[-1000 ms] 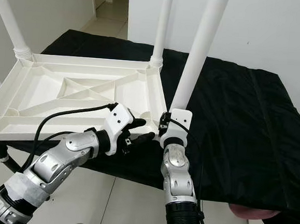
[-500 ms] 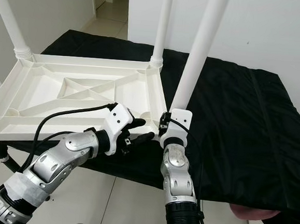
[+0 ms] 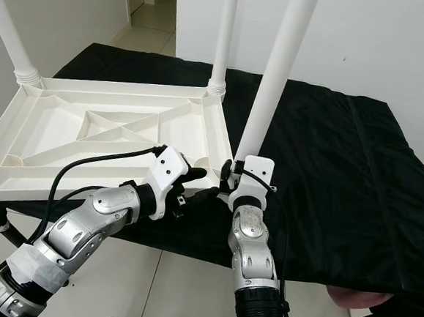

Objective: Building children table

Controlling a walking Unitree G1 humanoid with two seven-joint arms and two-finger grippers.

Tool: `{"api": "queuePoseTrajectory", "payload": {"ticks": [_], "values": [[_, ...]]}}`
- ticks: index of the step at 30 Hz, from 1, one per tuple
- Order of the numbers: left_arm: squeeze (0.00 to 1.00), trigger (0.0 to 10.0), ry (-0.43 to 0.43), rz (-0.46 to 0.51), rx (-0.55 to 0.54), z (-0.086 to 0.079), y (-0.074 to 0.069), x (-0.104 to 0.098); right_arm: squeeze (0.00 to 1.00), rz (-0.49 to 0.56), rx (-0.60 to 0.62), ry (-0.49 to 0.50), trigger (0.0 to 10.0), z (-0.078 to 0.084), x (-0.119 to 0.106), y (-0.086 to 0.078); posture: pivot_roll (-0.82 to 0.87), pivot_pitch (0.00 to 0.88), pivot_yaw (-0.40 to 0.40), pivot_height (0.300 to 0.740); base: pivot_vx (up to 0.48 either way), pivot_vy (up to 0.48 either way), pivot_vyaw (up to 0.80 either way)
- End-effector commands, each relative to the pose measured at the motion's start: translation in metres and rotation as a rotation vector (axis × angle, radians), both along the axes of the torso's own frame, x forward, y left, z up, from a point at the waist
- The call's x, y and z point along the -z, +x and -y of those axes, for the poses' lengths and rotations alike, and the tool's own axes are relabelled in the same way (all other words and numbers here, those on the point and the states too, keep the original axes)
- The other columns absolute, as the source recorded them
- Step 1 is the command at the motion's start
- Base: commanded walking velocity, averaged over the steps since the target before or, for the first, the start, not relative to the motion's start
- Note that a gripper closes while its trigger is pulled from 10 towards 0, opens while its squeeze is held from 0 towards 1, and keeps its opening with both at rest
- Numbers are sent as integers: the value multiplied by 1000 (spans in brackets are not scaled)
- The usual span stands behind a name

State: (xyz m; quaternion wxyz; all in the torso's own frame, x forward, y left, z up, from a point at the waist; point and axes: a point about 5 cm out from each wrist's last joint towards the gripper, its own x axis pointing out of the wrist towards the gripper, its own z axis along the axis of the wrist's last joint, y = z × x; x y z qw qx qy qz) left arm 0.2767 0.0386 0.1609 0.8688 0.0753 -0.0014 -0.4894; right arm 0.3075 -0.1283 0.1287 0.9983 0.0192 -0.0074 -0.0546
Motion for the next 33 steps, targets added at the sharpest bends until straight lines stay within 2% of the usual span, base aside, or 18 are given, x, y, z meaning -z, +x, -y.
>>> {"api": "queuePoseTrajectory", "payload": {"ticks": [1,2,3,5,7,11,15,17,22,27,28,33], "values": [[0,10000,28,-19,127,3,-5,3,1000,-23,27,-5,10000,5,5,-3,-113,0,6,740,0,0,0],[0,10000,28,-19,127,3,-5,3,1000,-23,27,-5,10000,5,5,-3,-113,0,6,740,0,0,0],[0,10000,30,-20,126,3,-5,3,0,-13,13,5,10000,3,4,-3,-110,0,8,740,0,0,0],[0,10000,31,-21,125,2,-5,3,0,-5,2,12,10000,2,3,-3,-110,0,8,740,0,0,0],[0,10000,32,-16,113,1,-3,2,0,25,-73,29,10000,-5,-1,-2,-86,0,-5,740,0,0,0],[0,10000,35,-11,103,0,-2,1,0,35,-100,29,10000,-7,-2,-1,-72,0,-14,740,0,0,0],[0,10000,26,5,60,-4,2,-3,0,46,-240,2,10000,-12,-6,7,-44,0,-45,740,0,0,0],[0,10000,13,10,37,-4,4,-4,0,46,-327,-43,10000,-8,-6,13,-30,0,-58,740,0,0,0],[0,10000,8,10,29,-5,3,-3,0,39,-445,-100,10000,0,-8,18,-15,0,-63,740,0,0,0],[0,10000,13,9,24,-7,2,-3,0,39,-491,-123,10000,3,-8,19,-5,0,-60,740,0,0,0],[0,10000,20,10,15,-10,2,-3,0,41,-548,-151,10000,9,-10,22,5,0,-61,740,0,0,0],[0,10000,24,9,11,-11,2,-3,0,41,-585,-170,10000,15,-10,25,11,0,-60,740,0,0,0]]}}
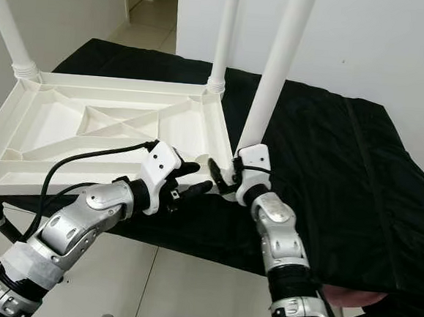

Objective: Building children table

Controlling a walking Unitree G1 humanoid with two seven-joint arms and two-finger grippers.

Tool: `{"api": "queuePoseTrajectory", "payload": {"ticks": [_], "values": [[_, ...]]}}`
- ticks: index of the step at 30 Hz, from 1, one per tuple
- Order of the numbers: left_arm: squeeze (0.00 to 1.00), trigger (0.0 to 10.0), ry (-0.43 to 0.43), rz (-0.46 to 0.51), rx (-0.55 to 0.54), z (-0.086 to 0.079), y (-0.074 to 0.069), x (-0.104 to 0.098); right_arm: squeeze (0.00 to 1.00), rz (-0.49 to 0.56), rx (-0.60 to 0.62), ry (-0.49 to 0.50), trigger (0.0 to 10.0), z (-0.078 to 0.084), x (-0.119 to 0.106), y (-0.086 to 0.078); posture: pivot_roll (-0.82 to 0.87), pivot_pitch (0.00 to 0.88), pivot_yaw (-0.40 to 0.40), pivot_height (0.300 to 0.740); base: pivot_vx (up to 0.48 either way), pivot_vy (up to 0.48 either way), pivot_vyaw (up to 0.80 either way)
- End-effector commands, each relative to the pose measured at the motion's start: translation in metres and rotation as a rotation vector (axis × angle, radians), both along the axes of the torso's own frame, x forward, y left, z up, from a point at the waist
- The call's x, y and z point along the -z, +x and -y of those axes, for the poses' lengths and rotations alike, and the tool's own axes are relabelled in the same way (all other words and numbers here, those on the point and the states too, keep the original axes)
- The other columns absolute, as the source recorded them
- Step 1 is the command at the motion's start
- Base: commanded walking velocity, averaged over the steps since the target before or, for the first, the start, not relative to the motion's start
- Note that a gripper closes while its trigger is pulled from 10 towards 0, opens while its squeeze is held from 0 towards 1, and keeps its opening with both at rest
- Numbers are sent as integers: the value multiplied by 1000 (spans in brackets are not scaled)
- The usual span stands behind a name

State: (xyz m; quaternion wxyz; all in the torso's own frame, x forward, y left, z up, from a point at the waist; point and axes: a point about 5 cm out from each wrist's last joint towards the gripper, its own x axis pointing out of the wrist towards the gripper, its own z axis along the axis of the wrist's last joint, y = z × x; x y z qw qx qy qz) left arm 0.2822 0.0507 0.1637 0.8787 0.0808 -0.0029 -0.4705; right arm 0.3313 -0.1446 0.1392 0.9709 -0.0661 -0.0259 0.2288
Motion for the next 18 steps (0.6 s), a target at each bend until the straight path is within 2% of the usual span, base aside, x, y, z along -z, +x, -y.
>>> {"api": "queuePoseTrajectory", "payload": {"ticks": [1,7,9,10,18], "values": [[0,10000,19,-4,52,0,-4,0,0,-5,-47,3,10000,1,0,2,18,0,-57,740,0,0,0],[0,10000,23,-11,61,1,-7,0,0,-18,-152,-5,10000,5,2,7,22,0,-39,740,0,0,0],[0,10000,28,-15,72,1,-9,0,0,-63,-228,-10,3765,5,9,8,21,0,-34,740,0,0,0],[0,10000,34,-15,81,1,-9,0,0,-83,-253,-9,0,5,11,9,22,0,-32,740,0,0,0],[0,10000,50,-8,123,2,-10,-3,0,-113,-279,-16,0,6,16,14,6,0,-18,740,0,0,0]]}}
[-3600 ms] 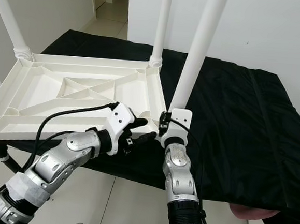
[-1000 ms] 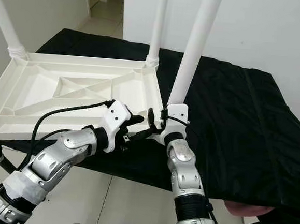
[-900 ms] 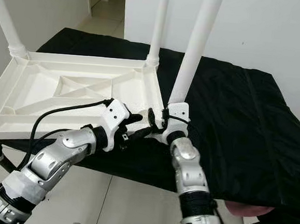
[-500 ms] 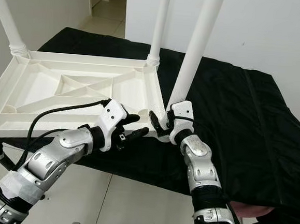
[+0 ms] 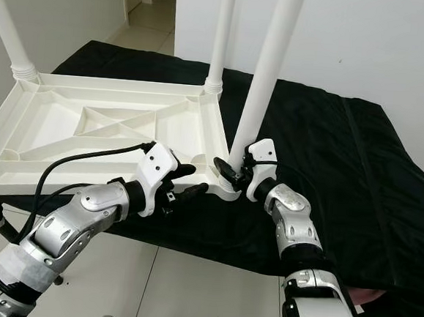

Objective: Building children table

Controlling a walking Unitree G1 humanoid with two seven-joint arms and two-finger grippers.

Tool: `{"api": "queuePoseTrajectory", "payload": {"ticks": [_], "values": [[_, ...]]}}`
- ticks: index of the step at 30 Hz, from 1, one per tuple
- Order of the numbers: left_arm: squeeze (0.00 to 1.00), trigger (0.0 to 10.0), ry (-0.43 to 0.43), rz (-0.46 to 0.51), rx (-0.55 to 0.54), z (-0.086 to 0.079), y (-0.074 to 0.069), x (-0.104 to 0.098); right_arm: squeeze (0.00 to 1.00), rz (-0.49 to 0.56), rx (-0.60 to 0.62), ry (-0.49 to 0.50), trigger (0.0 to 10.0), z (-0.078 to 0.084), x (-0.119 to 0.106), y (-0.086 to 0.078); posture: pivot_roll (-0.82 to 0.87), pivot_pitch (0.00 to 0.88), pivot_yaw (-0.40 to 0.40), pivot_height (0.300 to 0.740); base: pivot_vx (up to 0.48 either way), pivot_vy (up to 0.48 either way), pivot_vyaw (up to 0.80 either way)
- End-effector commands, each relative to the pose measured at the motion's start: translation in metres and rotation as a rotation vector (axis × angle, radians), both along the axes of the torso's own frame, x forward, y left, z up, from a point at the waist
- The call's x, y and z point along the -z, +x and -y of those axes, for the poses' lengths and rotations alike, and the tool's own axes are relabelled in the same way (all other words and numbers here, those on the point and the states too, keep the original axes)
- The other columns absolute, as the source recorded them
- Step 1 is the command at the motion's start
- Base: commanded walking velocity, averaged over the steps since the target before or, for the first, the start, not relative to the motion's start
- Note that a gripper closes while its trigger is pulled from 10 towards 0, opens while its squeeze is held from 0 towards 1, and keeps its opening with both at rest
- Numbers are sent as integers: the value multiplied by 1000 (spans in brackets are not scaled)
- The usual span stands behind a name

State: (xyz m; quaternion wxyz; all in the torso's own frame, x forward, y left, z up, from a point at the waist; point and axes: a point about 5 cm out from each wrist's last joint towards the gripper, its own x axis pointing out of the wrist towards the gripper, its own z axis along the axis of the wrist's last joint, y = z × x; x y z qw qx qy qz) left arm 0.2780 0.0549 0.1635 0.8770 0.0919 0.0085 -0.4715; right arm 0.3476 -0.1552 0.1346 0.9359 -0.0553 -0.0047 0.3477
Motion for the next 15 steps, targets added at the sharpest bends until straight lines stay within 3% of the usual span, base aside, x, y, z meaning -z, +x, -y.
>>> {"api": "queuePoseTrajectory", "payload": {"ticks": [1,7,8,12,13,15], "values": [[0,10000,26,9,127,7,-3,-4,0,-51,-32,-10,0,-4,11,-3,-15,0,-4,740,0,0,0],[0,10000,50,45,159,11,7,-11,0,-53,-27,30,0,-4,16,-7,-35,0,9,740,0,0,0],[0,10000,52,49,162,12,8,-12,0,-55,-28,38,10000,-4,17,-8,-35,0,9,740,0,0,0],[0,10000,43,58,165,15,12,-14,0,-66,78,84,10000,-5,19,-8,-53,0,6,740,0,0,0],[0,10000,28,58,157,16,13,-15,0,-78,184,98,10000,-7,21,-7,-67,0,0,740,0,0,0],[0,10000,25,58,155,16,13,-14,0,-81,208,100,10000,-7,22,-6,-67,0,0,740,0,0,0]]}}
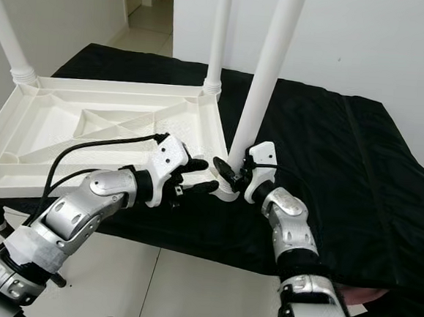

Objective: Building children table

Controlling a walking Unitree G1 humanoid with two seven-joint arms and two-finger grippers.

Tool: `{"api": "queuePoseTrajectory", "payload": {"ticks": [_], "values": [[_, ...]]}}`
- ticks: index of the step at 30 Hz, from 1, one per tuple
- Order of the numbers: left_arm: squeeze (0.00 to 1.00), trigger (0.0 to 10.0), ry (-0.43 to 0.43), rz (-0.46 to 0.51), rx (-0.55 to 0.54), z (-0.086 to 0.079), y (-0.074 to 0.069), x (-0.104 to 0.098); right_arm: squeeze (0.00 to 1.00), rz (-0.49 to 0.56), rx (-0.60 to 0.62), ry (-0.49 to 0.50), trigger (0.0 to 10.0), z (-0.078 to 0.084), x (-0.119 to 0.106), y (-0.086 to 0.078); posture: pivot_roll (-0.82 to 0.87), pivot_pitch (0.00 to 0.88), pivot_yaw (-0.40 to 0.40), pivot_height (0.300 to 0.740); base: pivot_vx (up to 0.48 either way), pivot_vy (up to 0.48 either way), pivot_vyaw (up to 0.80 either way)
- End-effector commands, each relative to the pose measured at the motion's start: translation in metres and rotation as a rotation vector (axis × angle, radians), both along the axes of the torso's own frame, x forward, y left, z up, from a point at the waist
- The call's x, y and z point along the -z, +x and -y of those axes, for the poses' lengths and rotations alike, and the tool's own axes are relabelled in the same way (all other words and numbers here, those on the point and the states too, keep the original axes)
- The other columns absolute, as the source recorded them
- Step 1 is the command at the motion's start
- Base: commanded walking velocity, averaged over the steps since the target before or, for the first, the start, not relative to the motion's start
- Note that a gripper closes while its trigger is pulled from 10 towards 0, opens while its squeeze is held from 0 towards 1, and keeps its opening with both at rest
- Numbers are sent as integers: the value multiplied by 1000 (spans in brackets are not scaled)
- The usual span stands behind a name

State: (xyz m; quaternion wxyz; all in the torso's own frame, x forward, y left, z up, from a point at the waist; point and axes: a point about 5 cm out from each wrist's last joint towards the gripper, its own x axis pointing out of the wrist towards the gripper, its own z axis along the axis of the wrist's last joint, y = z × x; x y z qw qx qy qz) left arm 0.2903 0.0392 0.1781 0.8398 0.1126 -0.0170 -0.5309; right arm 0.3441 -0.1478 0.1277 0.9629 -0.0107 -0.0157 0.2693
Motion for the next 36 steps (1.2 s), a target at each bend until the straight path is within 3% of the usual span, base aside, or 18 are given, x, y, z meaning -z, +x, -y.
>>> {"api": "queuePoseTrajectory", "payload": {"ticks": [1,6,11,16,28,29,36], "values": [[0,10000,1,3,4,1,1,1,0,-74,67,36,10000,-2,14,-4,-76,0,-5,740,0,0,0],[0,10000,-14,-3,-11,3,2,2,0,-69,140,59,10000,-7,14,-9,-86,0,-15,740,0,0,0],[0,10000,-26,-5,-32,4,4,4,0,-81,311,74,10000,-12,15,-20,-84,0,-25,740,0,0,0],[0,10000,-54,3,-61,6,10,2,0,-81,632,106,10000,-15,17,-38,-102,0,-48,740,0,0,0],[0,10000,-76,9,-72,6,12,-2,0,-79,608,121,10000,-25,9,-46,-94,0,-57,740,0,0,0],[0,10000,-79,9,-75,5,12,-2,1000,-72,598,123,10000,-24,7,-45,-96,0,-61,740,0,0,0],[0,10000,-95,0,-91,3,11,-1,1000,-28,558,132,10000,-15,-1,-42,-91,0,-47,740,0,0,0]]}}
